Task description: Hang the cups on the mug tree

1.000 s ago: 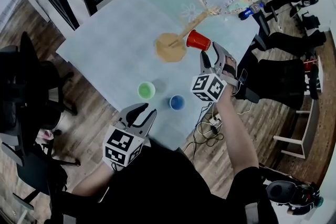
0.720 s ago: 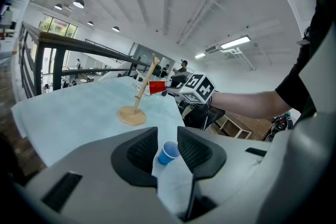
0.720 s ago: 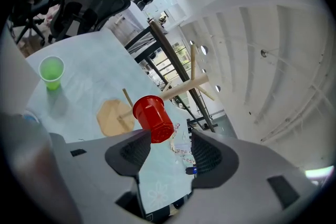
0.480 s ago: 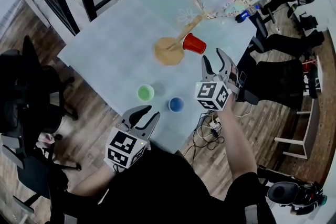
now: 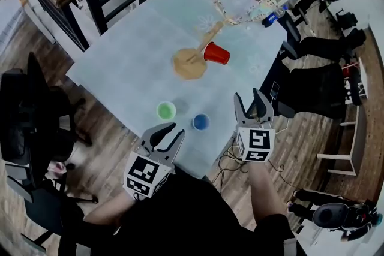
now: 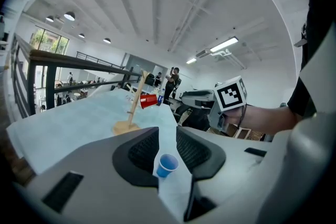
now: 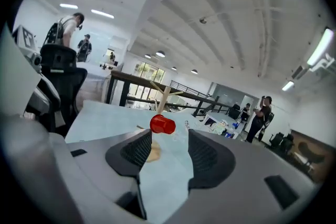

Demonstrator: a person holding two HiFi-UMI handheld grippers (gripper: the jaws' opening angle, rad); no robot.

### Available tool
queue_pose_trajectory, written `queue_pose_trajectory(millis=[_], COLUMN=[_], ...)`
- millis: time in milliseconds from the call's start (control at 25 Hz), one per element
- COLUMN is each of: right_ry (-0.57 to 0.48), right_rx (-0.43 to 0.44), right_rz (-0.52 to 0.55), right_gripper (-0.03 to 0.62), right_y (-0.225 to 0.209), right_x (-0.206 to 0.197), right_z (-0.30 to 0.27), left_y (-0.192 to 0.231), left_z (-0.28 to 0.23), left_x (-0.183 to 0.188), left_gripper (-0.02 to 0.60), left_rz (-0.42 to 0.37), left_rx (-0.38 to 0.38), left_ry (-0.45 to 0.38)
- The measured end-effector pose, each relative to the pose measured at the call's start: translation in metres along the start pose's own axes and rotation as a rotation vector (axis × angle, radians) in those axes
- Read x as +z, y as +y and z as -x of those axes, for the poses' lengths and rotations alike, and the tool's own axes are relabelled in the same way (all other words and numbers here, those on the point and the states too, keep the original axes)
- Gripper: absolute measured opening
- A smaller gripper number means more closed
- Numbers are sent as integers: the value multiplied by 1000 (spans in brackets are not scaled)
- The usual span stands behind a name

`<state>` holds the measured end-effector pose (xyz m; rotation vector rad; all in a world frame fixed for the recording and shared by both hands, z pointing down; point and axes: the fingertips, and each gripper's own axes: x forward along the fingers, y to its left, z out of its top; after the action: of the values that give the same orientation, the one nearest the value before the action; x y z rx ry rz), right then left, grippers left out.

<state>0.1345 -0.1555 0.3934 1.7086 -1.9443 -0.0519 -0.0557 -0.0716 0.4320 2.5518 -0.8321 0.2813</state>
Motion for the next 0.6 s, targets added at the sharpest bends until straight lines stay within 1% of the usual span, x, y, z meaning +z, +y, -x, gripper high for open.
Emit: queue_pose_trajectory(millis=[80,160,240,320,440,600], right_ry=[-17,-38,-62,-80,-98,-113], right_rx=[1,6,14,31,76,159], right_rz=[-96,-219,-342,-428,-486,-549], right_gripper=[230,204,163,115,69,43], right_y=[2,5,9,13,17,20], right_x=[-2,-3,-4,-4,-6,-6], right_z=[19,35,49,60,73,83], left_y=[-3,-5,-6,-8,-20,-40], left_z=[1,-1,-2,-4,-5,-8], left_x=[9,14,16,18,20,24], left_gripper=[107,106,102,79,59,48], left_rz=[-17,-30,-42,-48,-65,-104], left_rx=[-11,-28,-43,-57,-70,-55], left_ry=[-34,-50,-53,-61,-70,-72])
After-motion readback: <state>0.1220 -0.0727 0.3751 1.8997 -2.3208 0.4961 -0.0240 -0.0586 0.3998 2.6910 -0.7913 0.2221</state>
